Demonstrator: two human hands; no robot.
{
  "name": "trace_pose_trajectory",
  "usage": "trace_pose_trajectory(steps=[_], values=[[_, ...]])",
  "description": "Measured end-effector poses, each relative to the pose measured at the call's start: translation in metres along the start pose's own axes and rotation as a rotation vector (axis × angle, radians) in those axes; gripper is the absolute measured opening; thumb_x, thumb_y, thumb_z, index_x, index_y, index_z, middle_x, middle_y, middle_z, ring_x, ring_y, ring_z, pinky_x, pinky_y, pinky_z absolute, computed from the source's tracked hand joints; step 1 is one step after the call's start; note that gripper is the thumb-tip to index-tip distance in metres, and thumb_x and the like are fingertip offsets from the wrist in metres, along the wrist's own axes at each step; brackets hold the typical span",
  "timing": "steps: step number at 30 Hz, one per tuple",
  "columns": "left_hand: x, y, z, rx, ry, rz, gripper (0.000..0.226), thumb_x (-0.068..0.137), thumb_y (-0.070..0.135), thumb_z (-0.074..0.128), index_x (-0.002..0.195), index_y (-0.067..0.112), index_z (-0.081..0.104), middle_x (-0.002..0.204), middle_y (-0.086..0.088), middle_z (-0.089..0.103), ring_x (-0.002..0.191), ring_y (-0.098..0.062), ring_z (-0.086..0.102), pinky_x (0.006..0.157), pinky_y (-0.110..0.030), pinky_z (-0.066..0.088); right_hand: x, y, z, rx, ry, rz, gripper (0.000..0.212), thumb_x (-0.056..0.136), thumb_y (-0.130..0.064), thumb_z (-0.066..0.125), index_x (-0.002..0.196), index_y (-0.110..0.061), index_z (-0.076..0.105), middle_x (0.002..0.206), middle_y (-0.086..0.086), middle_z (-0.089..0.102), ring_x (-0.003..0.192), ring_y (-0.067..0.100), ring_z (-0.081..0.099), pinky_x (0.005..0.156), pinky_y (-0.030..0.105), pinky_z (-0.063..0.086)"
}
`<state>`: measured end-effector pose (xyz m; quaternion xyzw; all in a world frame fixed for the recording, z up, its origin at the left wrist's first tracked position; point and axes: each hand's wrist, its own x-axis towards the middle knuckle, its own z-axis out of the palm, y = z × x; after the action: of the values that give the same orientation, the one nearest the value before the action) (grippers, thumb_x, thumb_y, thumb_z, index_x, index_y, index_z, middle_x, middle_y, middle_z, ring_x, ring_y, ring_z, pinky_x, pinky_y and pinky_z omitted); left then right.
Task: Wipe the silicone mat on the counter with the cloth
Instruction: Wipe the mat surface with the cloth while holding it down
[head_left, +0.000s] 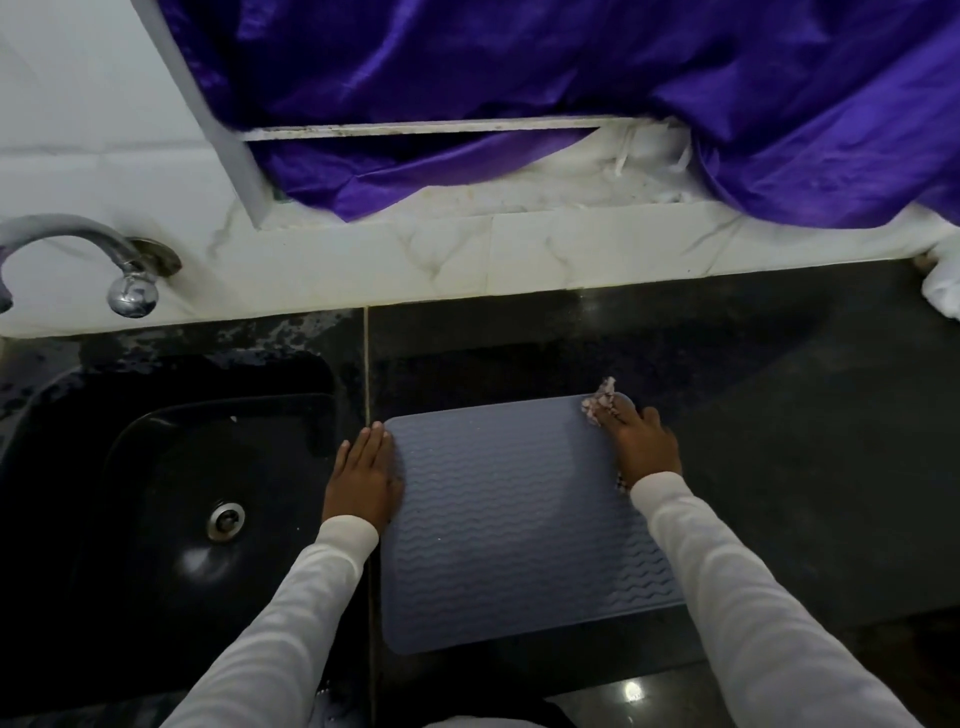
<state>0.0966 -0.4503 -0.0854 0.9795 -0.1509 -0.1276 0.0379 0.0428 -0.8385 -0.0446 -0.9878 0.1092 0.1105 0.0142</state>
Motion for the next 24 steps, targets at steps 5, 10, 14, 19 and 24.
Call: trace_pose_trajectory(steps=[5, 10, 14, 19, 24], values=[[0.000, 0.004, -0.004, -0.031, 0.000, -0.017, 0.064, 0.097, 0.034, 0.028, 0.154, 0.012, 0.010, 0.162, -0.005, 0.005, 0.149, -0.020, 0.005, 0.120, -0.035, -0.002, 0.002, 0.022, 0.000, -0.036, 0.017, 0.056, 0.064, 0.092, -0.010, 0.052, 0.147, -0.036, 0.031, 0.153, -0.006, 0.027, 0.116, 0.034, 0.040, 0.085, 0.045, 0.049], [0.002, -0.002, -0.006, -0.068, -0.038, 0.009, 0.063, 0.100, 0.030, 0.035, 0.154, 0.013, 0.006, 0.162, -0.003, 0.000, 0.149, -0.019, 0.002, 0.120, -0.033, 0.001, 0.004, 0.023, 0.005, -0.031, 0.025, 0.092, 0.060, 0.094, -0.011, 0.047, 0.146, -0.035, 0.032, 0.152, -0.003, 0.026, 0.116, 0.035, 0.040, 0.085, 0.045, 0.048], [0.000, -0.007, -0.012, -0.085, -0.036, 0.039, 0.057, 0.102, 0.019, 0.031, 0.154, 0.013, 0.007, 0.162, -0.004, 0.000, 0.149, -0.019, 0.004, 0.120, -0.031, 0.003, 0.005, 0.017, -0.002, 0.010, -0.010, 0.079, 0.056, 0.096, -0.015, 0.047, 0.146, -0.036, 0.031, 0.151, -0.001, 0.028, 0.119, 0.035, 0.039, 0.085, 0.047, 0.049], [-0.001, -0.009, -0.014, -0.085, -0.047, 0.058, 0.055, 0.104, 0.021, 0.026, 0.154, 0.013, 0.003, 0.162, -0.005, -0.003, 0.149, -0.020, 0.002, 0.120, -0.034, 0.001, 0.003, -0.026, -0.019, 0.422, 0.189, 0.013, 0.035, 0.096, -0.030, 0.047, 0.129, -0.035, 0.055, 0.137, 0.005, 0.052, 0.118, 0.034, 0.050, 0.095, 0.046, 0.046], [-0.003, -0.006, -0.009, -0.108, -0.039, 0.042, 0.056, 0.104, 0.022, 0.023, 0.154, 0.014, -0.002, 0.162, -0.003, -0.008, 0.149, -0.019, -0.003, 0.121, -0.036, -0.001, -0.009, -0.148, -0.014, 0.518, 0.214, -0.261, 0.047, 0.090, -0.015, 0.054, 0.130, -0.040, 0.054, 0.137, -0.004, 0.051, 0.121, 0.021, 0.050, 0.102, 0.036, 0.042]])
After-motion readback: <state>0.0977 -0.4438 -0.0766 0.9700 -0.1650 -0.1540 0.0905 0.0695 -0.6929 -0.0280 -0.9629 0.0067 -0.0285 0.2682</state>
